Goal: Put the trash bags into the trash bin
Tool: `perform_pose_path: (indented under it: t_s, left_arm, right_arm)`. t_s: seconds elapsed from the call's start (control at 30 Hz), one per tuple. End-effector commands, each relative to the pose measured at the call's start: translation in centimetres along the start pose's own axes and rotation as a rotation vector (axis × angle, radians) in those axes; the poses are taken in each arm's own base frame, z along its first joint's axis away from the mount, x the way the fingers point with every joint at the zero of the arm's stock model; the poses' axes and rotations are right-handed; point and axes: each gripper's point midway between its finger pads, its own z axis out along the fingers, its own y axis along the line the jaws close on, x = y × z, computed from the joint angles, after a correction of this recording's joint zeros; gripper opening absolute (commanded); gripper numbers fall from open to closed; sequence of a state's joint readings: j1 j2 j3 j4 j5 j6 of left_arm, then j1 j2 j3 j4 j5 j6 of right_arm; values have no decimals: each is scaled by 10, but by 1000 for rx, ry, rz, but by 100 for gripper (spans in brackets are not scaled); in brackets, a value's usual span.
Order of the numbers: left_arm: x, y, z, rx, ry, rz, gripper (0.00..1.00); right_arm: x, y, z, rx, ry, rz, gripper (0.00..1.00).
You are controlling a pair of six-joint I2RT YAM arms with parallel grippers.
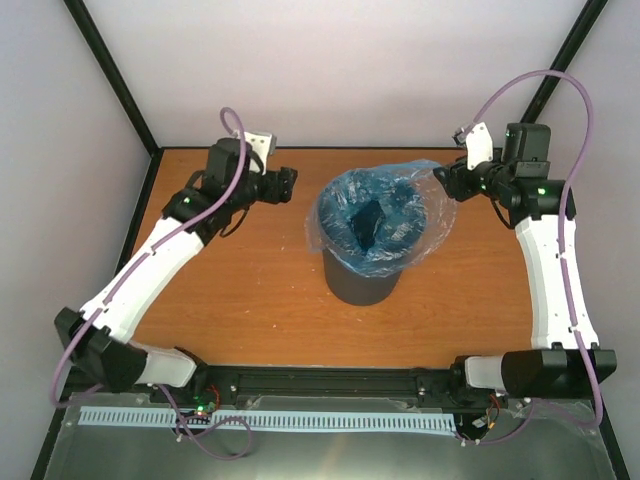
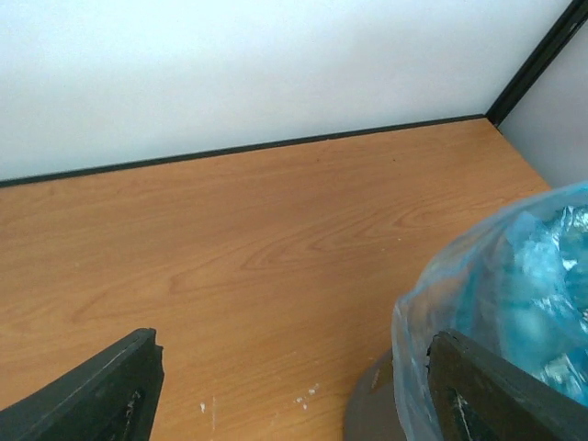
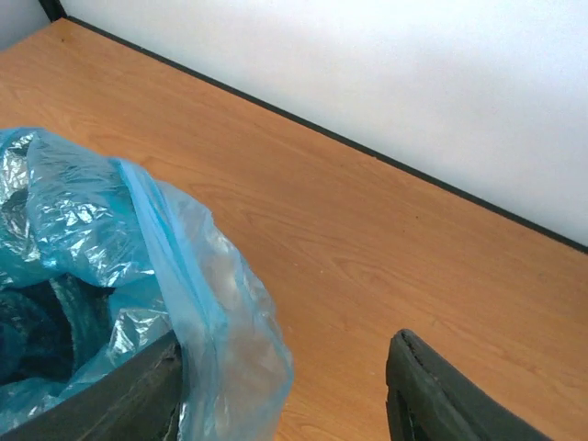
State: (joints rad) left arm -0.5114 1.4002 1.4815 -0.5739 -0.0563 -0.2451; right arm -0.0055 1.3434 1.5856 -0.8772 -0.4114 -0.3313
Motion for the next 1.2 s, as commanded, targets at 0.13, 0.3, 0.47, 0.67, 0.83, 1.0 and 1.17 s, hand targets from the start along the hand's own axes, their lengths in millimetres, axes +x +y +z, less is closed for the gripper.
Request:
perform_pose_path:
  t_s: [0.13,0.3,0.47,0.67,0.83,1.0,1.17]
  left_arm:
    - [19,-8,-33,127,-72,-153,81]
    - [40,-25,-38,276,-127,-174,81]
    - [66,-27,-23,313,-92,-207,80]
    - [90,-38,-26,420,-110,-230,77]
    - [102,-46,-31,498,-148,-207,75]
    - [122,-33,-28,447,-145,-269,75]
    - [118,-22,-36,409,-206,-322,78]
  right_arm:
    - [25,-1,-17,25,-3,95,65]
    - [33,10,-13,-76,9,155,73]
    - [56,13,12,-159,47,219,55]
    - [77,20,29,-207,58,260,30]
    - [100,38,43,-328,100,299,32]
    - [106,58,38,-454,135,311,54]
    - [100,50,24,-395,126,312,67]
